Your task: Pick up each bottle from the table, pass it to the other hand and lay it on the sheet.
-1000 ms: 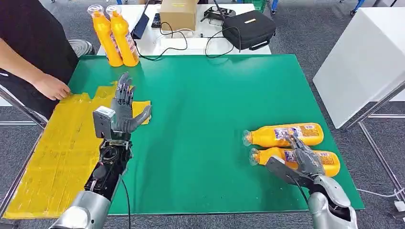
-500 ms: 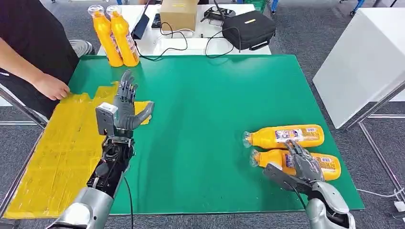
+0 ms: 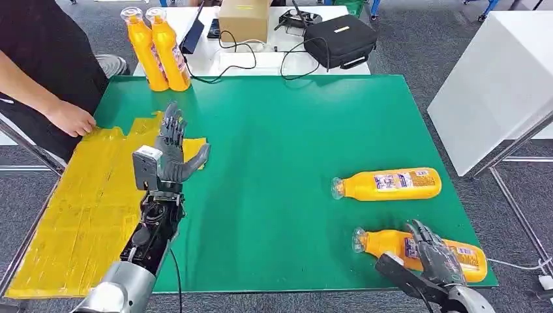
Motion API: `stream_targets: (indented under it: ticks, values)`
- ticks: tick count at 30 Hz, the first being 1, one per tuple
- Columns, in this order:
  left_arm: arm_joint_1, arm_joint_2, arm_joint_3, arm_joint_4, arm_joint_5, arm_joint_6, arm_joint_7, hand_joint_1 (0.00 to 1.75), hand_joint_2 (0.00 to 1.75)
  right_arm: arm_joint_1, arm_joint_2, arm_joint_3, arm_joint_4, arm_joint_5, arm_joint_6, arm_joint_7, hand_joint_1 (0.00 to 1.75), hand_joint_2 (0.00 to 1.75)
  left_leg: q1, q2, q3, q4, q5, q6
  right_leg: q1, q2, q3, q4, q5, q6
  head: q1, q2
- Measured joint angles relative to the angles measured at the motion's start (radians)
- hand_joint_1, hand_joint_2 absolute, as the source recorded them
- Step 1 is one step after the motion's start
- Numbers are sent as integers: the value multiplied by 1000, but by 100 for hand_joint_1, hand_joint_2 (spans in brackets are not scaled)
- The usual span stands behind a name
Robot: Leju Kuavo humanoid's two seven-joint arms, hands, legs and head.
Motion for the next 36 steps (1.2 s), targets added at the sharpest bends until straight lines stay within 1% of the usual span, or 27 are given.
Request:
stream_targets:
  ticks: [7, 12, 19, 20, 22, 23, 24, 25, 26, 30, 36]
  values:
    - [-18, -8, -4, 6, -2, 0, 2, 0, 175, -11, 20, -85, 27, 92, -35, -6, 0, 175, 0, 0, 0, 0, 0, 0, 0, 0, 0, 0, 0, 0, 0, 0]
    - [-37, -8, -6, 21, -2, 0, 6, 0, 175, -64, 24, -153, 101, 131, -77, -5, 0, 175, 0, 1, 1, 0, 0, 0, 0, 0, 1, 0, 0, 0, 0, 0]
    - [-44, -11, -7, 34, -1, -2, 6, 0, 175, -108, 24, -201, 172, 151, -83, 6, 0, 175, 0, 1, 7, 0, 0, 0, 0, 1, 7, -2, 0, 0, 1, 0]
    - [-46, -11, -7, 35, 0, -3, 6, 0, 175, -119, 21, -208, 187, 161, -85, 11, 175, 175, 0, 1, 7, 0, 0, 0, 0, 1, 7, -2, 0, 0, 0, 0]
    - [-50, -8, -7, 35, 10, -15, 5, 0, 175, -141, 9, -221, 239, 176, -95, 11, 175, 175, 1, 2, 10, 0, 0, 1, 1, 2, 10, -4, 1, 0, 0, 0]
    - [-53, -5, -7, 35, 18, -24, 4, 0, 175, -155, -2, -225, 268, 183, -96, 8, 175, 175, 2, 2, 13, 0, -1, 1, 2, 2, 12, -7, 1, 0, 0, 0]
    - [-55, 1, -7, 35, 22, -28, 4, 0, 175, -169, -13, -227, 299, 190, -96, 6, 175, 175, 3, 2, 18, -1, -2, 1, 3, 3, 10, -9, -1, -2, 0, 0]
    - [-59, 5, -6, 35, 29, -36, 5, 0, 175, -184, -25, -229, 335, 197, -100, 3, 175, 175, 5, 3, 22, -1, -3, 2, 5, 3, 15, -11, -3, 0, 1, 0]
    - [-64, 9, -6, 35, 32, -37, 8, 0, 175, -200, -33, -229, 369, 204, -103, 3, 175, 175, 7, 3, 26, -1, -7, 0, 6, 3, 19, -14, -4, 0, 1, 0]
    - [-77, 19, -6, 34, 38, -42, 16, 0, 175, -248, -54, -230, 465, 219, -118, 5, 175, 175, 15, 5, 34, -2, -6, 0, 14, 5, 32, -25, -3, -1, 1, 0]
    - [-84, 24, -6, 31, 38, -42, 16, 0, 175, -290, -70, -229, 541, 225, -121, 8, 175, 175, 20, 7, 40, -2, -7, 2, 19, 10, 42, -33, -3, -1, 2, 0]
